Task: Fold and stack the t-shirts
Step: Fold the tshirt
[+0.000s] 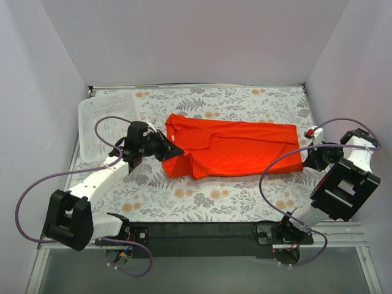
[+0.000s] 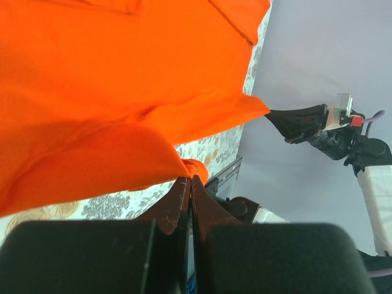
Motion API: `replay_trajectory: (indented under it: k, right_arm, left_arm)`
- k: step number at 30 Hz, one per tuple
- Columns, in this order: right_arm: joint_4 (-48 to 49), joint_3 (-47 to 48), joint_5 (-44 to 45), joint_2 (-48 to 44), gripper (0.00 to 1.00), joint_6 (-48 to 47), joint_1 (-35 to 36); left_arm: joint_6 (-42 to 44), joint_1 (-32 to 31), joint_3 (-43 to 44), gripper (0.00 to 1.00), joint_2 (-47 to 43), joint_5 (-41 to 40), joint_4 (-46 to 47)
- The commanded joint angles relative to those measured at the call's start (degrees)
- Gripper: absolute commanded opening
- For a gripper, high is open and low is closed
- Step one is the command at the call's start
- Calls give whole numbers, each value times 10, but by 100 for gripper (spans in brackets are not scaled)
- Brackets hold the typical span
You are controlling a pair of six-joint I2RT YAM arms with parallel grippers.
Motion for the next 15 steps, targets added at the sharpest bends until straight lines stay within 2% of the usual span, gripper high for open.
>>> replay_trajectory:
  k: [1,11,15]
  right_arm:
    - [-5,50,-43,48,1,52,-1]
    - [6,139,-64,169,1,138,14]
    - [-3,161,-72,179,1,143,16]
  left_arm:
    - [-10,-1,57,0,39,-18,1]
    - [7,-1,152,0,154,-11,9]
    - [20,-1,181,0,176,9,7]
